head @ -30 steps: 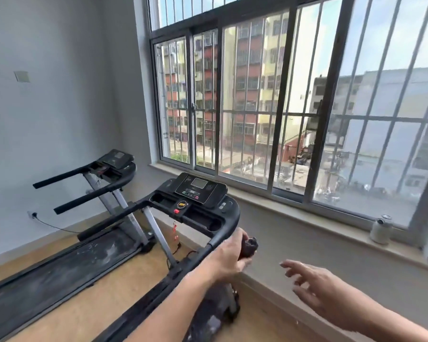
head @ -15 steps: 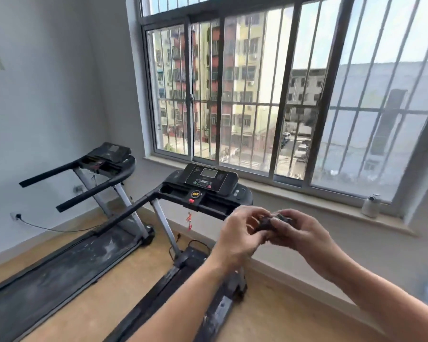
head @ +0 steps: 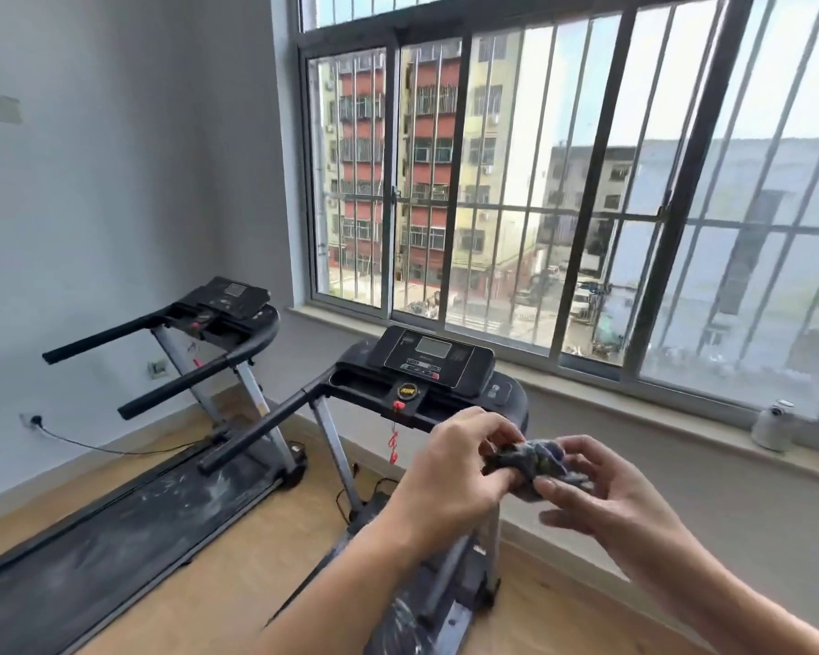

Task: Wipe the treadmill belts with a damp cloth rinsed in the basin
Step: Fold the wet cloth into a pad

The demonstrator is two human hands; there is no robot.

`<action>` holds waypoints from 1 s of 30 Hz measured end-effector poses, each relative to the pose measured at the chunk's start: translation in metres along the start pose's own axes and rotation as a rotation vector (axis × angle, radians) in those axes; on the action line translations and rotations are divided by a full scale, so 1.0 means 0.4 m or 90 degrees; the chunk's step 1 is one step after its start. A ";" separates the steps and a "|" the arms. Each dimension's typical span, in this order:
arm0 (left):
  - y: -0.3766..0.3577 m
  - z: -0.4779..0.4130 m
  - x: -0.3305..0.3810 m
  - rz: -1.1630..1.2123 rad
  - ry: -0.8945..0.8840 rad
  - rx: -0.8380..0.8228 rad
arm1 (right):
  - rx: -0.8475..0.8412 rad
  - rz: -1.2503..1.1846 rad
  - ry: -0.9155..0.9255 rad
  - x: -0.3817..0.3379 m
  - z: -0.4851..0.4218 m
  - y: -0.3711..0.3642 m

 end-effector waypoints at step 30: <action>0.636 -0.316 -0.887 0.482 0.342 -0.008 | 0.366 0.172 -0.096 0.103 -0.773 -0.734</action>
Point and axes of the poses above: each hand's wrist, its own z-axis away from the middle knuckle, its own y-axis out of the back of the hand, x = y × z, the point moved 5 cm from there along -z, towards the middle knuckle, and after that the axes turned 11 degrees about z, right-handed, at the moved point
